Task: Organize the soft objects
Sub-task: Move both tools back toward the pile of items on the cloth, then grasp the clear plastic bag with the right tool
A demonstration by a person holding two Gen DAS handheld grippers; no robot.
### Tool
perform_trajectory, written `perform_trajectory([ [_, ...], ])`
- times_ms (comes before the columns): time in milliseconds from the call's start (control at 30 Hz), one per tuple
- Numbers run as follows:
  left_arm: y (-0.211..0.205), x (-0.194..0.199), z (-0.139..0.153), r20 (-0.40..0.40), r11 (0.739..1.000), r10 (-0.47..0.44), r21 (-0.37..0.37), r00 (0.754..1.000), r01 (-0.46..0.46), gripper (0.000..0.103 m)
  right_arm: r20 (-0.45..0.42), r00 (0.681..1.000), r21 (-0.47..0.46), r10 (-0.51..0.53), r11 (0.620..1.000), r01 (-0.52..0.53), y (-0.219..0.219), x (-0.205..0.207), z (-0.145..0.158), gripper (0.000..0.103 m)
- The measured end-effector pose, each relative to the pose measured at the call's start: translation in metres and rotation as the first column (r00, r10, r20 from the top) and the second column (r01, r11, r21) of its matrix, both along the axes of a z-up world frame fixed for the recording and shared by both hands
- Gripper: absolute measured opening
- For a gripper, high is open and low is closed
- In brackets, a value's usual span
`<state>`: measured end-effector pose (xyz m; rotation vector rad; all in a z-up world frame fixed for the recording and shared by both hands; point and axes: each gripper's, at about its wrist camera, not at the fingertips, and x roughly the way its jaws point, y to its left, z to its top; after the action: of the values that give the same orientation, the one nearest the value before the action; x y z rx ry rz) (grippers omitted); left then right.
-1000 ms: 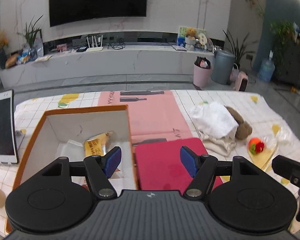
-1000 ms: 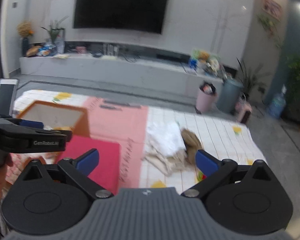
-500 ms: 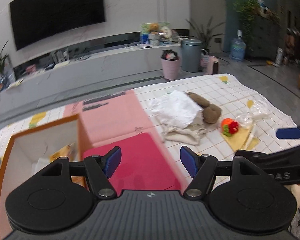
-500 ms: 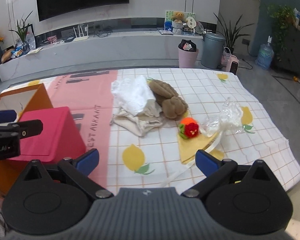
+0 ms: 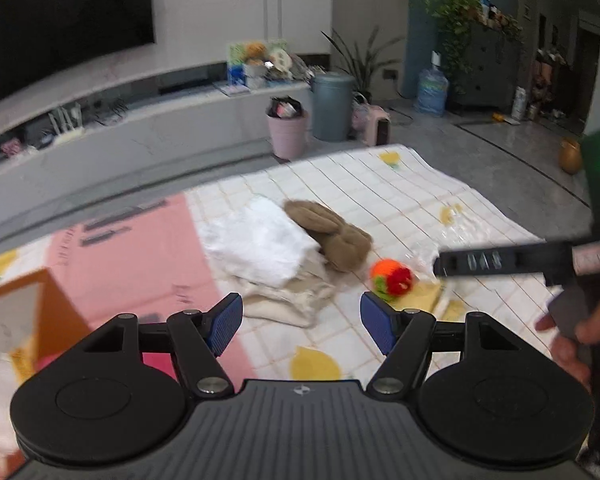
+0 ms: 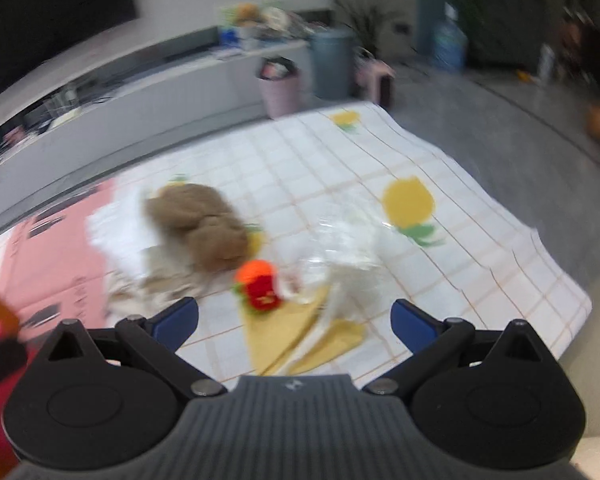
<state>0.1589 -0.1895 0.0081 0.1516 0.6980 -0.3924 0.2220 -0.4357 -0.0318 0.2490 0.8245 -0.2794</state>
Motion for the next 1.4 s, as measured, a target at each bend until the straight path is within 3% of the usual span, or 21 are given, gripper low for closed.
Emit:
perform_trajectory([
  [200, -0.027, 0.008, -0.041, -0.037, 0.998, -0.052, 0.019, 0.998, 0.053, 0.079, 0.018, 0.982, 0.146, -0.187, 0.972, 0.182, -0.056, 0.031, -0.023, 0.099],
  [300, -0.033, 0.005, -0.058, -0.054, 0.996, -0.082, 0.030, 0.995, 0.083, 0.079, -0.005, 0.976, 0.238, -0.219, 0.947, 0.214, -0.074, 0.050, -0.039, 0.092],
  [400, -0.035, 0.001, -0.070, -0.083, 0.994, -0.094, 0.041, 0.992, 0.097, 0.079, -0.042, 0.975, 0.274, -0.218, 0.936, 0.221, -0.079, 0.066, -0.053, 0.092],
  [500, -0.035, -0.001, -0.072, -0.091, 0.995, -0.092, 0.030, 0.992, 0.096, 0.079, -0.045, 0.982, 0.244, -0.181, 0.952, 0.186, -0.070, 0.071, -0.057, 0.089],
  [567, -0.033, -0.003, -0.071, -0.084, 0.996, -0.088, 0.019, 0.993, 0.090, 0.079, -0.048, 0.983, 0.219, -0.179, 0.958, 0.185, -0.068, 0.072, -0.059, 0.075],
  [633, -0.032, -0.002, -0.071, -0.080, 0.997, -0.079, 0.013, 0.994, 0.080, 0.079, -0.041, 0.984, 0.259, -0.175, 0.949, 0.180, -0.071, 0.069, -0.061, 0.055],
  [700, -0.033, 0.001, -0.072, -0.081, 0.998, -0.064, 0.005, 0.995, 0.064, 0.079, -0.035, 0.982, 0.289, -0.186, 0.939, 0.188, -0.074, 0.065, -0.060, 0.049],
  [900, -0.034, 0.013, -0.085, -0.111, 0.998, -0.031, -0.060, 0.993, 0.024, 0.079, -0.020, 0.981, 0.261, -0.195, 0.946, 0.194, -0.077, 0.055, -0.049, 0.047],
  [1067, -0.048, 0.032, -0.098, -0.138, 0.995, -0.043, -0.096, 0.989, 0.029, 0.079, -0.027, 0.990, 0.167, -0.141, 0.975, 0.143, -0.070, 0.055, -0.043, 0.047],
  [1167, -0.060, 0.045, -0.103, -0.148, 0.990, -0.079, -0.126, 0.986, 0.061, 0.079, -0.034, 0.990, 0.204, -0.140, 0.968, 0.144, -0.074, 0.055, -0.046, 0.047],
  [1267, -0.074, 0.059, -0.104, -0.135, 0.987, -0.079, -0.150, 0.988, 0.059, 0.079, -0.041, 0.990, 0.226, -0.132, 0.964, 0.138, -0.077, 0.056, -0.050, 0.047],
  [1400, -0.090, 0.075, -0.107, -0.075, 0.992, -0.065, -0.111, 0.995, 0.057, 0.079, -0.039, 0.992, 0.178, -0.122, 0.976, 0.127, -0.080, 0.056, -0.048, 0.047],
])
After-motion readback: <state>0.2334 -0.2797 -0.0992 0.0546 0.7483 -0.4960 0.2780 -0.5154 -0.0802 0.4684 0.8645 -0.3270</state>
